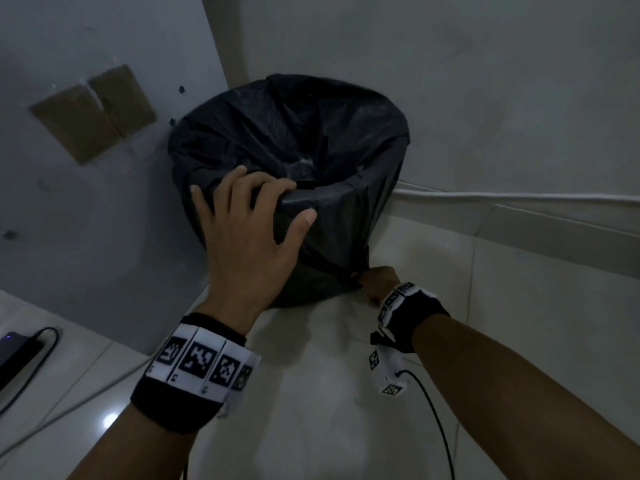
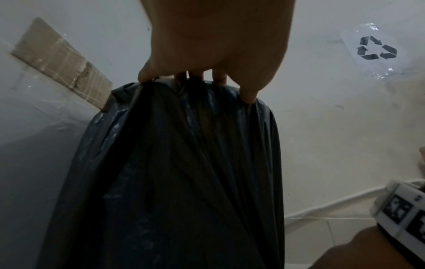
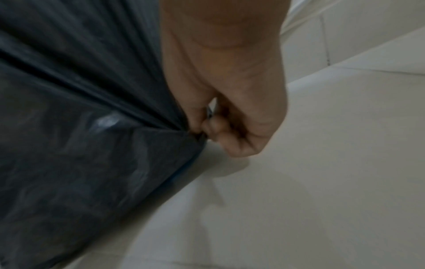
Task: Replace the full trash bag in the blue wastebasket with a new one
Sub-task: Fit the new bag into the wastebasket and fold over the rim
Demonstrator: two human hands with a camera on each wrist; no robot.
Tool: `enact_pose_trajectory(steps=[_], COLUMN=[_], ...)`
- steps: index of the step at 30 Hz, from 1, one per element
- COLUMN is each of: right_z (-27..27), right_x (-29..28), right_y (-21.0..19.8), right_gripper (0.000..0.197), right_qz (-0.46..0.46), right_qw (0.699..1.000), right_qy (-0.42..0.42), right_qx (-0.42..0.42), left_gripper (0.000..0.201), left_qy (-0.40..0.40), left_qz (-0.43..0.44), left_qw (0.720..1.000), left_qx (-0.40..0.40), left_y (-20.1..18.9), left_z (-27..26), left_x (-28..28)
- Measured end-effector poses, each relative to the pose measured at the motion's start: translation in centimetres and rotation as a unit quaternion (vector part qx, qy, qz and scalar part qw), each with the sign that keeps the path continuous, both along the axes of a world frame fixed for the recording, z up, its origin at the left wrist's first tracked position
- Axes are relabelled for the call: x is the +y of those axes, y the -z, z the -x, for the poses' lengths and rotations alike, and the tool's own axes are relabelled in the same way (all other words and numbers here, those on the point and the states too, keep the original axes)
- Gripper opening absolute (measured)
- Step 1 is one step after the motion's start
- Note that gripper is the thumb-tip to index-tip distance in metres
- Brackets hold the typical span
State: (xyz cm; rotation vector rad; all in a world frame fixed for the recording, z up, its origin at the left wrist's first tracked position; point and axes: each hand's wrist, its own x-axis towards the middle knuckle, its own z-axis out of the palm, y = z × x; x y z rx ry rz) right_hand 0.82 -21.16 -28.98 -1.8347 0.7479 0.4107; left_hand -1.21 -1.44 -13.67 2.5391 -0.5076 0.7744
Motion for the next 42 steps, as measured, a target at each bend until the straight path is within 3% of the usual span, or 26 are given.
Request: enact_pose_trajectory(steps=[4,7,10,13,17,21,27,32,35,39,42], right_z=[-0.1,-0.5,-0.4,0.6,0.9,1.0,1.5,1.7,1.6,1.5,1.0], right_x=[-0.3,0.5,2.0,2.7,1.6,0.0,-1.6,-2.5,-2.6,-1.9,-1.4], right_y=[0.3,0.7,1.1,1.1,1.1,-0.8,-3.8,-7.1,-9.1,-11.8,-13.3], right_gripper=[0.030,0.018,0.039,0.035,0.021,0.041,0.036,0.024,0.035,0.052,0.056], right_qz=[0.010,0.052,0.105,0.141,0.050,-0.068,-0.123,-0.193,-0.236,-0.241,-0.175], right_qw=[0.999,0.998,0.991,0.986,0.996,0.997,0.985,0.961,0.934,0.895,0.876], right_qy=[-0.030,-0.037,-0.085,-0.084,-0.078,0.031,0.083,0.147,0.183,0.221,0.220], right_qx=[0.005,-0.012,0.023,0.036,0.008,-0.025,-0.084,-0.137,-0.196,-0.303,-0.391], left_gripper=[0.041,0.043,0.042,0.041,0.042,0.046,0.056,0.040,0.025,0.040,0.046], left_qy=[0.008,0.018,0.029,0.037,0.026,0.024,-0.001,-0.056,-0.028,0.045,0.024], left_qz=[0.000,0.004,0.017,0.037,0.010,-0.023,0.011,0.038,0.105,0.015,-0.018], left_qw=[1.000,0.999,0.999,0.998,0.999,0.999,0.998,0.997,0.993,0.999,0.999], left_qx=[0.012,0.026,0.032,0.036,0.026,0.037,0.066,0.035,-0.036,-0.006,0.011], left_y=[0.3,0.3,0.0,-0.3,-0.5,-0.1,-0.5,-0.4,-0.8,-0.8,-0.4], left_z=[-0.1,-0.4,-0.7,-0.6,-0.1,0.3,-0.3,-1.0,0.2,2.5,2.6], left_x=[0.5,1.0,1.3,1.2,0.1,-1.0,-0.1,1.4,-0.2,-4.1,-4.8])
